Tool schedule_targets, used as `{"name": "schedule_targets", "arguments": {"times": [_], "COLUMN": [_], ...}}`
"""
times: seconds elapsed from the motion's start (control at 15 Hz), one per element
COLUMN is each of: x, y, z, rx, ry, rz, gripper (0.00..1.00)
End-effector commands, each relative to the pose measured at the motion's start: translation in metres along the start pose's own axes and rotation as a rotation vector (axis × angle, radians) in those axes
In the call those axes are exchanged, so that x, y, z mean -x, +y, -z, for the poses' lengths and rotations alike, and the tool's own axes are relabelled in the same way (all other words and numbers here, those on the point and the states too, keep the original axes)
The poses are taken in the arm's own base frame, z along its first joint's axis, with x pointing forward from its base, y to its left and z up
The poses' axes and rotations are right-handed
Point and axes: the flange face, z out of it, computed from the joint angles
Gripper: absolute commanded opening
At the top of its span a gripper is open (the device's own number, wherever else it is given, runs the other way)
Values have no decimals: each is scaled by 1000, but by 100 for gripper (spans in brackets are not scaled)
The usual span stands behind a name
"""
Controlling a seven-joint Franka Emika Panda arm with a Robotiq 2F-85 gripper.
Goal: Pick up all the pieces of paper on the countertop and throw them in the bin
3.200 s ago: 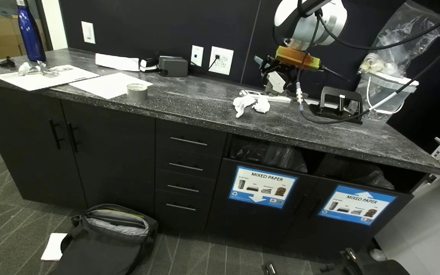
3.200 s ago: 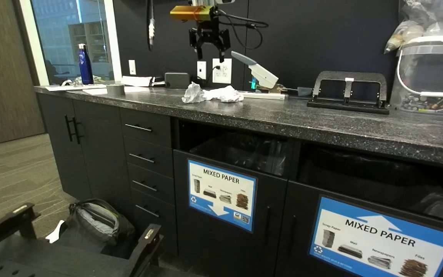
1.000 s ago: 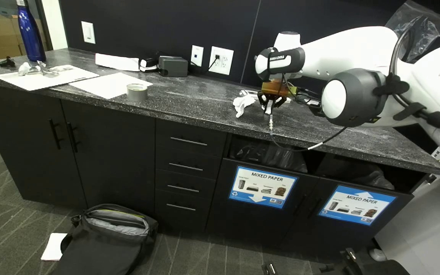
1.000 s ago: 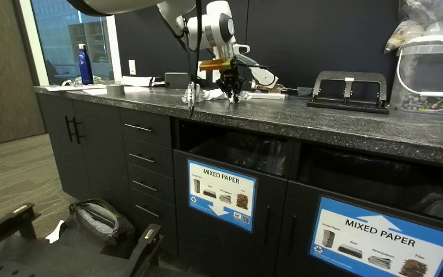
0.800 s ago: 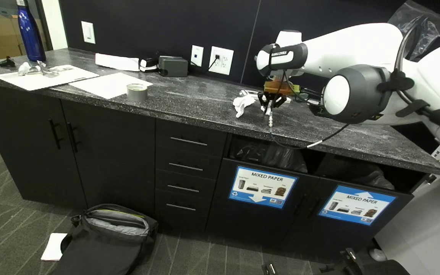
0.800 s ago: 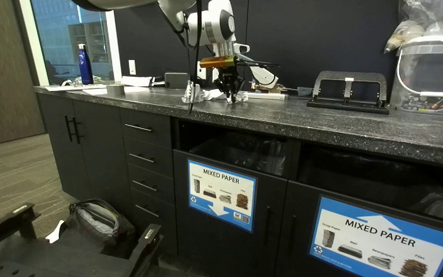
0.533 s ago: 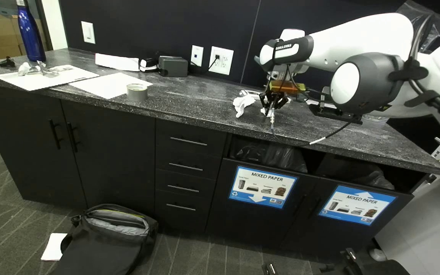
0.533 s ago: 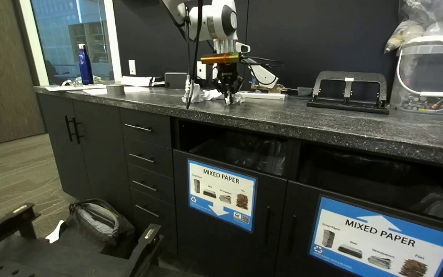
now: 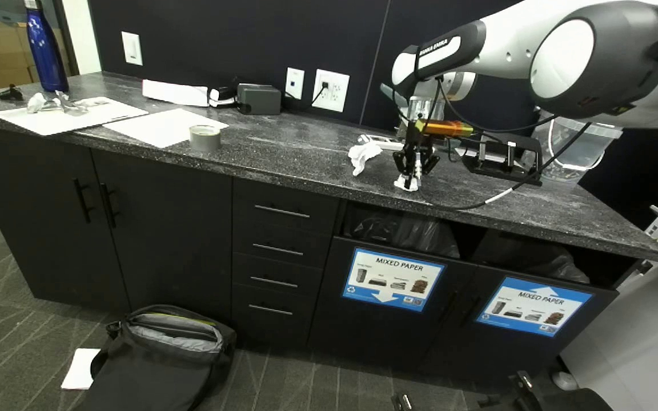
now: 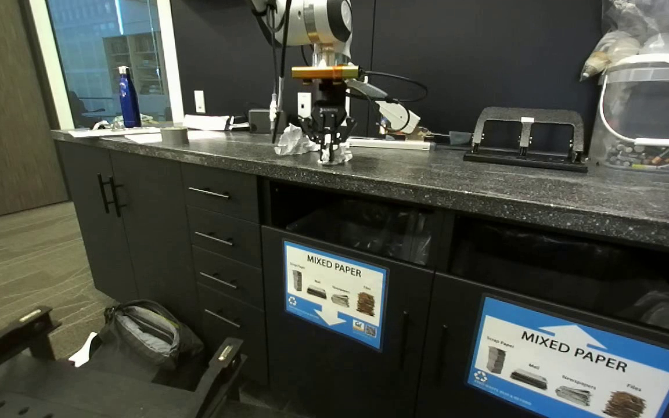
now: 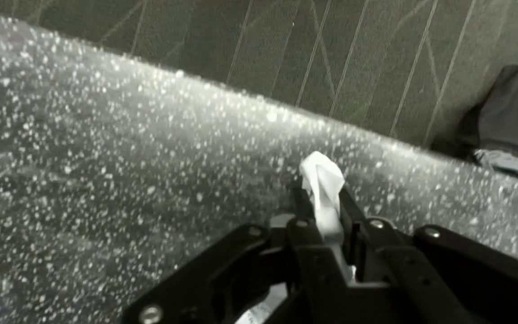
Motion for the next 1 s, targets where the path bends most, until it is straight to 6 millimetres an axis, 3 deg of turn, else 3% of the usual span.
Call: {"name": "schedule_targets", "arguments": {"times": [0.0,0.53,0.93], "x": [38,117,175], "y": [-21,-71,-90], "z": [-9,-33,-67], "rx": [9,-46,-86], "ry": [-84,-206,-171], "rz": [93,174,231], "gripper": [11,11,11]}}
